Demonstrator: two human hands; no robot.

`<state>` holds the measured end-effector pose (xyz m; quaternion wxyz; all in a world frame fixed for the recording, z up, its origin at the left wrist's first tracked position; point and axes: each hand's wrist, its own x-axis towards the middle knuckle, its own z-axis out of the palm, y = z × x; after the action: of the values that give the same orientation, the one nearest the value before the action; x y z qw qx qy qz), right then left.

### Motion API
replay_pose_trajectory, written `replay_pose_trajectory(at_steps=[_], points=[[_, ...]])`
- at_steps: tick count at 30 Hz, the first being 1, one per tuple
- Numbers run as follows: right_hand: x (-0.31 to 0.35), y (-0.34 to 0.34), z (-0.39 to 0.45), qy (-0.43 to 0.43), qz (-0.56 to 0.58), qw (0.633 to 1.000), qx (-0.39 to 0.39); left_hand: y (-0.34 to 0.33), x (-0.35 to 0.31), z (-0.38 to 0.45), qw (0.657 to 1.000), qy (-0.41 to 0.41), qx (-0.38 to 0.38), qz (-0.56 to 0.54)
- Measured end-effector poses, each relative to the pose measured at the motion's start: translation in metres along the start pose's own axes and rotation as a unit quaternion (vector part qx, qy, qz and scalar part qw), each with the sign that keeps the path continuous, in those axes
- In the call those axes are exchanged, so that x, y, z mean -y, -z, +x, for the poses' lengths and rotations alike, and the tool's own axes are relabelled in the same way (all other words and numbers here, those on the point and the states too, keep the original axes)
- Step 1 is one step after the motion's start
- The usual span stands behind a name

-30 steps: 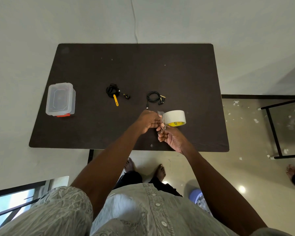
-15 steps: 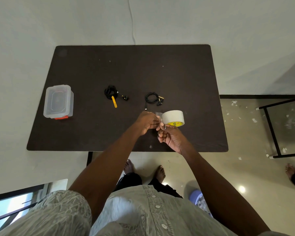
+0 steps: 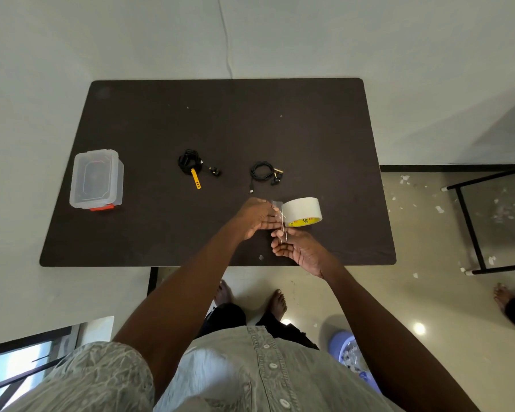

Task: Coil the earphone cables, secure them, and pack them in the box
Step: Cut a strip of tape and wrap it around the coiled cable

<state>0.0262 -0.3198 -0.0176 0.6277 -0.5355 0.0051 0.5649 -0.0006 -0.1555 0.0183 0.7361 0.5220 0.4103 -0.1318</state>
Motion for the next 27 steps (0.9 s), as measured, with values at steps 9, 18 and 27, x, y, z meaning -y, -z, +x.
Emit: replay_pose_trajectory(at_steps=[9,18,27], points=[[-0.009,0.003,-0.011,-0.015,-0.081,0.996,0.015,0.000,-0.005,-0.005,1.000,0.016,0.012,-0.006],[-0.011,-0.004,-0.018,0.019,-0.026,0.999,0.036,-0.001,-0.004,-0.005,0.999,0.024,0.014,-0.023],[-0.007,-0.007,-0.013,0.014,-0.036,0.999,0.021,0.000,-0.001,-0.002,0.999,0.027,0.012,-0.029]])
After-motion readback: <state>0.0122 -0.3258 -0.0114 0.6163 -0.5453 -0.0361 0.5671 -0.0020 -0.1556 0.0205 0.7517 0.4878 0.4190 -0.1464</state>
